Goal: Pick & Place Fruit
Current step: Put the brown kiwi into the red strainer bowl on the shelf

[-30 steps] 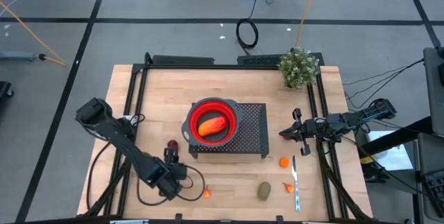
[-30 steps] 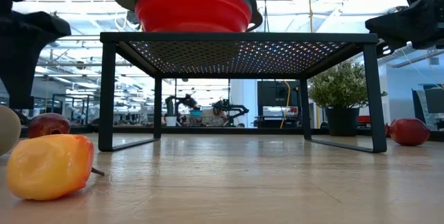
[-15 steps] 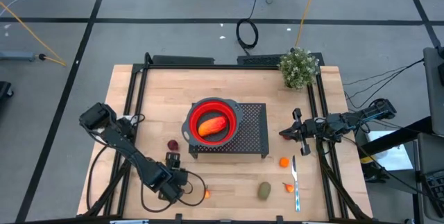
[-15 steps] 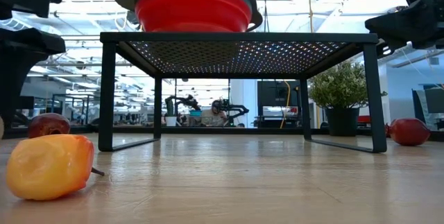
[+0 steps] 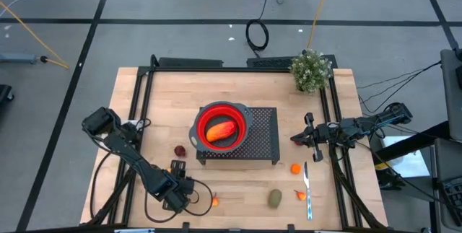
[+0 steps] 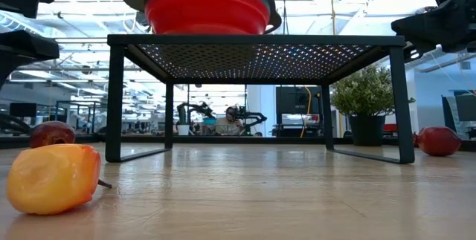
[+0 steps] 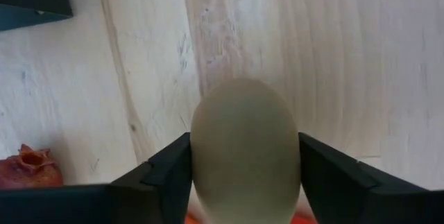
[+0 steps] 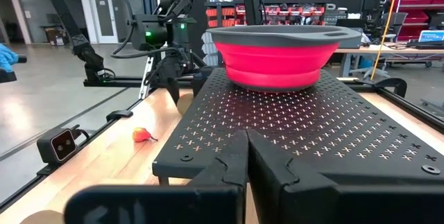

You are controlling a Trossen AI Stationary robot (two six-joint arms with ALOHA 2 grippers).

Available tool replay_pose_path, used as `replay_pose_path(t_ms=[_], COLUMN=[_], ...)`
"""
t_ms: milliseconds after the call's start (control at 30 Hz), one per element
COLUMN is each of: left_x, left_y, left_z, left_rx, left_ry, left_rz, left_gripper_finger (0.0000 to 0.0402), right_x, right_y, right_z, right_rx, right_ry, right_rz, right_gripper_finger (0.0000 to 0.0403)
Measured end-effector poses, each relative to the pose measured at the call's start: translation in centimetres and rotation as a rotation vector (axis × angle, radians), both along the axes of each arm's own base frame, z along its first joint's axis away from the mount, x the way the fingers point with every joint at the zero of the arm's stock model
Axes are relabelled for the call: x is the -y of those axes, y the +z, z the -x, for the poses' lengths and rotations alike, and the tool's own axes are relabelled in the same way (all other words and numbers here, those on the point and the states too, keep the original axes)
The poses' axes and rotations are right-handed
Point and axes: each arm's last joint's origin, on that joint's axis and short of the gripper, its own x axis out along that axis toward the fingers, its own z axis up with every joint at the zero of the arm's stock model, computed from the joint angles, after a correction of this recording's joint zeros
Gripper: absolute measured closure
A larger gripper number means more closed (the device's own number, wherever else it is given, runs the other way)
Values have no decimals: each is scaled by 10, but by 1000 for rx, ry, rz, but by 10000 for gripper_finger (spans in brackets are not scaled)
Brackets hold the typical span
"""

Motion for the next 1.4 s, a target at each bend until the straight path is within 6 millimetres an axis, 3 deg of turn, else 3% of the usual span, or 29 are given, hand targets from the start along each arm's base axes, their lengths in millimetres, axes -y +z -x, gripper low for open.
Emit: replay_pose_path(t_ms=[167, 300, 433, 800, 1067, 1400], left_x=[0, 2, 4, 4, 9, 15], left_y=[0, 3, 19, 101, 129, 165], left_z=[0, -3, -5, -11, -20, -28], left_rx=[8, 35, 110, 719, 1019, 1347], left_ry=[36, 76, 107, 205, 218, 112], left_rz=[7, 39, 109, 313, 329, 341], left_gripper_finger=[210, 203, 193, 208, 200, 200], right_x=[0, 0, 0, 0, 0, 0], right_y=[0, 0, 0, 0, 0, 0], right_z=[0, 0, 0, 0, 0, 0], right_rx=[0, 0, 0, 1, 3, 4], right_ry=[0, 0, 0, 1, 1, 3], right_rz=[0, 0, -1, -1, -1, -2], right_gripper_finger=[403, 403, 403, 403, 403, 403])
